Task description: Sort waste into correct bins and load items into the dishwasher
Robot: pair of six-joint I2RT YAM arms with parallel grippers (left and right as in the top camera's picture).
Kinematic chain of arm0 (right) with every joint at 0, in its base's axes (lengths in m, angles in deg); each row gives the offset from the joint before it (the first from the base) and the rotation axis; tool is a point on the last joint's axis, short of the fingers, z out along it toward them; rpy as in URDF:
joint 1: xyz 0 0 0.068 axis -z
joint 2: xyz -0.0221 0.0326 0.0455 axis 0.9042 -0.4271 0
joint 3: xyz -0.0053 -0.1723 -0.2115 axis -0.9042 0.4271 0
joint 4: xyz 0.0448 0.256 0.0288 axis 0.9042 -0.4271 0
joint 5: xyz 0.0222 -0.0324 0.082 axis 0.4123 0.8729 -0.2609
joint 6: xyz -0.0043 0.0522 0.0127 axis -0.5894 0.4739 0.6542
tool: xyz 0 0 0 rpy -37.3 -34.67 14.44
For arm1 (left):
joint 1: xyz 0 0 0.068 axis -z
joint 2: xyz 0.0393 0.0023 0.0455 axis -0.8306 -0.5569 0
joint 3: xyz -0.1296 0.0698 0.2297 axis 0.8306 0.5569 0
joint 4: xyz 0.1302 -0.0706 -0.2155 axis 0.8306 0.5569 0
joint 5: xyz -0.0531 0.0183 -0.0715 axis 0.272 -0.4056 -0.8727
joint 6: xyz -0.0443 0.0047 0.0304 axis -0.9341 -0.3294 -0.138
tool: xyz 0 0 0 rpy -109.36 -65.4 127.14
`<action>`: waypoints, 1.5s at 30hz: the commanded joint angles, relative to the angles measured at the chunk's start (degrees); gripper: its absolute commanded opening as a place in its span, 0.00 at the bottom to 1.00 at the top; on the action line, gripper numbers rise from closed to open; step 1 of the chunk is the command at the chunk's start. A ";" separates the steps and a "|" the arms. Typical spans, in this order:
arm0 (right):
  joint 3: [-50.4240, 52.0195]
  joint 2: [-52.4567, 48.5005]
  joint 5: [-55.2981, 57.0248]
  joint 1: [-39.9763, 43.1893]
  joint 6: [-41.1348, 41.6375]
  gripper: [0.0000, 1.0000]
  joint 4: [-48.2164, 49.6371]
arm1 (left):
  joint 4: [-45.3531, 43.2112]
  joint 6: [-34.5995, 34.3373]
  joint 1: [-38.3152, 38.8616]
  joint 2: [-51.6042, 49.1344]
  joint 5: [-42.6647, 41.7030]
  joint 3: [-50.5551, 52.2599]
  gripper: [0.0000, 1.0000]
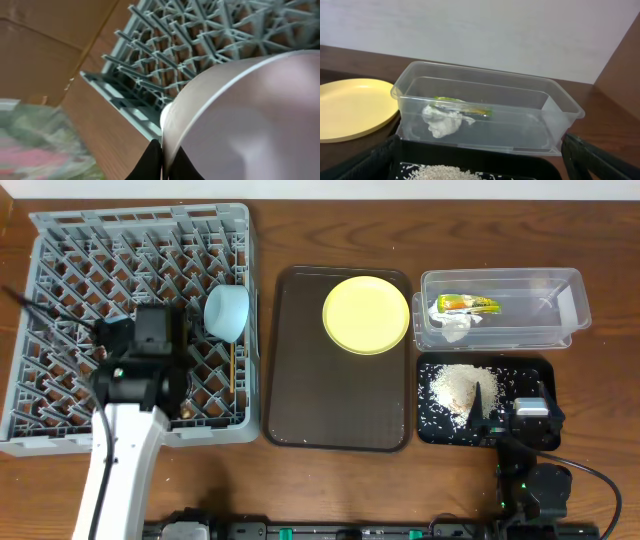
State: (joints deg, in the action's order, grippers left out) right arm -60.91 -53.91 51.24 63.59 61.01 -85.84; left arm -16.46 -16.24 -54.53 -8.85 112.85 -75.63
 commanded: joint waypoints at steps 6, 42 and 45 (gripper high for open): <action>0.15 0.31 0.15 0.42 0.59 0.99 -0.09 | -0.90 -2.14 7.52 -10.69 13.09 -0.57 0.08; 0.15 0.31 0.15 0.42 0.59 0.99 -0.09 | 6.19 -4.79 23.85 -24.83 17.35 -0.59 0.14; 0.15 0.31 0.13 0.42 0.59 0.99 -0.09 | 7.91 -6.19 23.85 -24.28 13.33 -0.76 0.17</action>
State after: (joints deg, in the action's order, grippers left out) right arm -60.91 -53.91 51.24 63.59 61.01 -85.84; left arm -9.66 -20.11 -30.75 -33.09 132.15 -75.67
